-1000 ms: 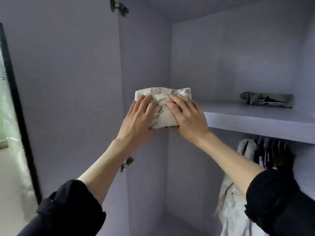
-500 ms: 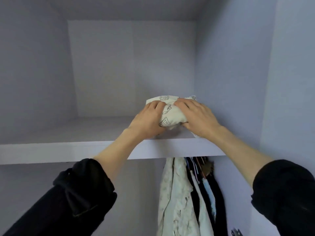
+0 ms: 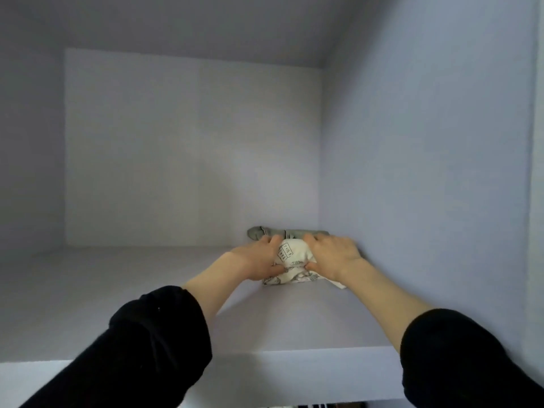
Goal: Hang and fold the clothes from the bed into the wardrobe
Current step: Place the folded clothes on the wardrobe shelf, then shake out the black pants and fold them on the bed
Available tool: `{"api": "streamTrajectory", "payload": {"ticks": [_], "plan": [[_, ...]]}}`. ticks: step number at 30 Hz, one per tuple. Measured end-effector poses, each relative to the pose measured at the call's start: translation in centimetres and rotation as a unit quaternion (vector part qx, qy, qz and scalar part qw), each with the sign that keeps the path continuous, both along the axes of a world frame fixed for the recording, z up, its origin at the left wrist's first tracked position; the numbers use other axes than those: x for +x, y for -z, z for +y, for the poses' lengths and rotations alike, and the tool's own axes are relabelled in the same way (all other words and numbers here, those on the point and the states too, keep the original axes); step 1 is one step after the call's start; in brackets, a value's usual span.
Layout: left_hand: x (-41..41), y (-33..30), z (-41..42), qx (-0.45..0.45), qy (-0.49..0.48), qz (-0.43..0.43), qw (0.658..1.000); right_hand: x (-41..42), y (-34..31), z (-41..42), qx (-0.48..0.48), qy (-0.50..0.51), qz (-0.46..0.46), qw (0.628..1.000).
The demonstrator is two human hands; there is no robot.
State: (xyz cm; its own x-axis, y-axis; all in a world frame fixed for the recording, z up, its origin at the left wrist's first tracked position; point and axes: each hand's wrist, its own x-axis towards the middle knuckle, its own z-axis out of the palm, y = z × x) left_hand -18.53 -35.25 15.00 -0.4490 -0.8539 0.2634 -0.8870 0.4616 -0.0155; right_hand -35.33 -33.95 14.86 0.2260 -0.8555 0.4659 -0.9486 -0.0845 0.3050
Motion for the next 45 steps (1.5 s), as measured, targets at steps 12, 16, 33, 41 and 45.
{"api": "streamTrajectory", "payload": {"ticks": [12, 16, 33, 41, 45], "plan": [[-2.4, 0.9, -6.0, -0.049, -0.019, -0.046, 0.998, -0.9, 0.6, -6.2, 0.141, 0.04, -0.116, 0.982], [-1.7, 0.6, -5.3, -0.003, -0.014, -0.041, 0.999, -1.2, 0.4, -5.4, 0.155, 0.043, -0.145, 0.976], [4.1, 8.2, 23.4, 0.025, 0.289, 0.428, 0.856, 4.7, 9.2, 28.3, -0.098, 0.019, -0.344, 0.933], [2.0, 20.9, 37.2, 0.269, 0.34, 0.367, 0.823, 5.4, 23.0, 47.1, 0.044, 0.144, -0.475, 0.867], [-1.4, 25.8, 45.2, 0.368, 0.41, 0.277, 0.787, 4.7, 28.8, 57.9, 0.094, 0.24, -0.522, 0.813]]}}
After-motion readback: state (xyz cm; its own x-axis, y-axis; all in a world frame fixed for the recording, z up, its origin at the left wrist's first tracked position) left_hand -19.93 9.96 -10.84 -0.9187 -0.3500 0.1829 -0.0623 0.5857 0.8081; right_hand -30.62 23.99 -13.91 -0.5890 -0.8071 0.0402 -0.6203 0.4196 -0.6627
